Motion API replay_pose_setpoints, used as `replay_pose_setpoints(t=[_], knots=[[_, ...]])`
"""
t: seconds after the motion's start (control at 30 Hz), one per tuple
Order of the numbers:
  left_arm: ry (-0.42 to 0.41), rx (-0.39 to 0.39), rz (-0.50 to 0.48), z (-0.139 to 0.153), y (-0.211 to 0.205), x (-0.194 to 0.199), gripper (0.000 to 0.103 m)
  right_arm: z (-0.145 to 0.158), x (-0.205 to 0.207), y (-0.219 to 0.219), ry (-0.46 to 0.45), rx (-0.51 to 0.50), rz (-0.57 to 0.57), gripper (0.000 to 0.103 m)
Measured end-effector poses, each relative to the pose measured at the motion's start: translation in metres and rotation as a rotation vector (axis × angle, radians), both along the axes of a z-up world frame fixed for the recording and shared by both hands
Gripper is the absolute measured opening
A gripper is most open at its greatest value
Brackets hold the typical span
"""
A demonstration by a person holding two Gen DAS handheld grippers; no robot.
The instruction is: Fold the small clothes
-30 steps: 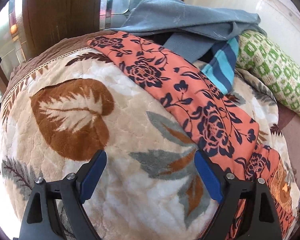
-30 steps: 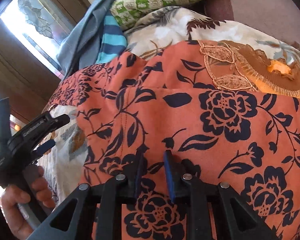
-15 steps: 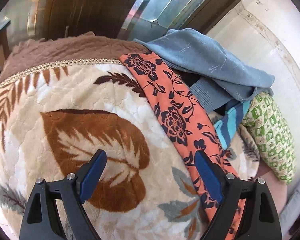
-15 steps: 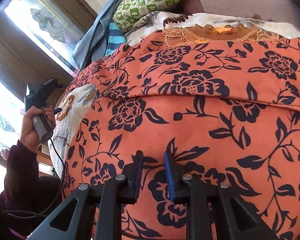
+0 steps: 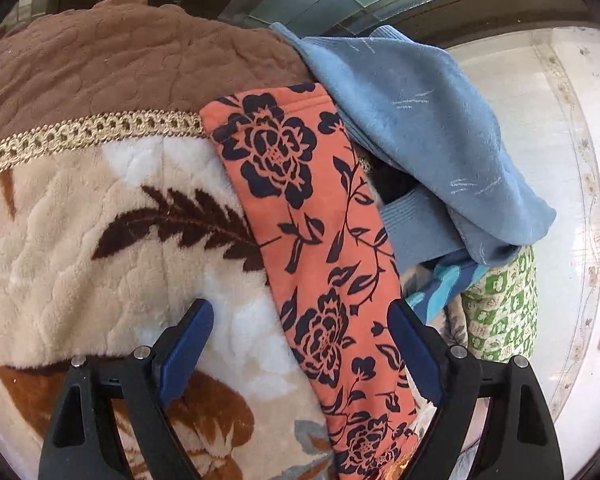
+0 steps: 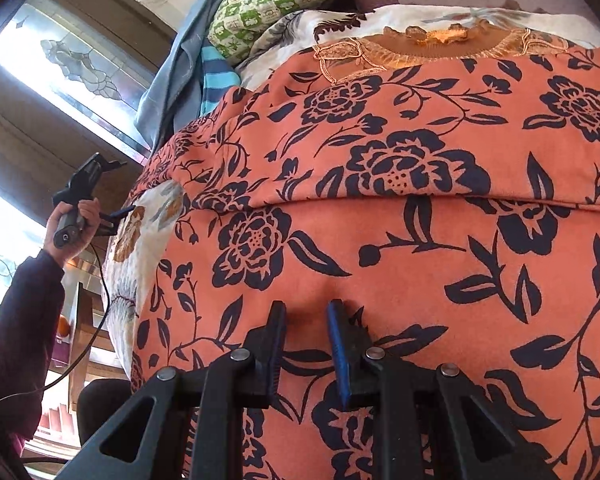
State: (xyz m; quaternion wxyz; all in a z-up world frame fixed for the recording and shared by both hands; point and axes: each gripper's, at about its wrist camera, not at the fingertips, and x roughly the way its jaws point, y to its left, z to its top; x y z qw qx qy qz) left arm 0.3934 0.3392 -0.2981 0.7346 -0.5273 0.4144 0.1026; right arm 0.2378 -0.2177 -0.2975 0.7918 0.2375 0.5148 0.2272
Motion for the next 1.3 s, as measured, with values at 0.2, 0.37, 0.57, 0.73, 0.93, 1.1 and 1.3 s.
replay_pose_setpoints(t=[0.2,0.37,0.57,0.73,0.93,1.1,1.3], knots=[[-0.068,0.095,-0.02,-0.001,-0.002,0.031,0.077,0.001,-0.002,0.001,-0.013,-0.012,0.019,0.025],[-0.102,0.202,0.006,-0.007,-0.007,0.045,0.03,0.0,0.002,0.002,-0.011,-0.004,0.029,0.025],[-0.098,0.278,0.012,-0.002,-0.015,0.04,0.005,0.002,0.007,-0.003,0.004,0.018,0.034,0.025],[-0.193,0.367,-0.087,0.055,-0.051,0.038,0.005,0.021,0.005,-0.017,-0.071,-0.063,-0.021,0.025],[-0.344,0.502,-0.297,0.144,-0.131,0.016,0.005,0.053,0.005,-0.063,-0.142,-0.066,-0.177,0.025],[-0.428,0.591,-0.534,0.185,-0.237,0.001,0.005,0.072,0.001,-0.124,-0.17,0.023,-0.368,0.025],[-0.493,0.634,-0.845,0.19,-0.396,-0.032,0.005,0.075,-0.014,-0.217,-0.157,0.203,-0.622,0.025]])
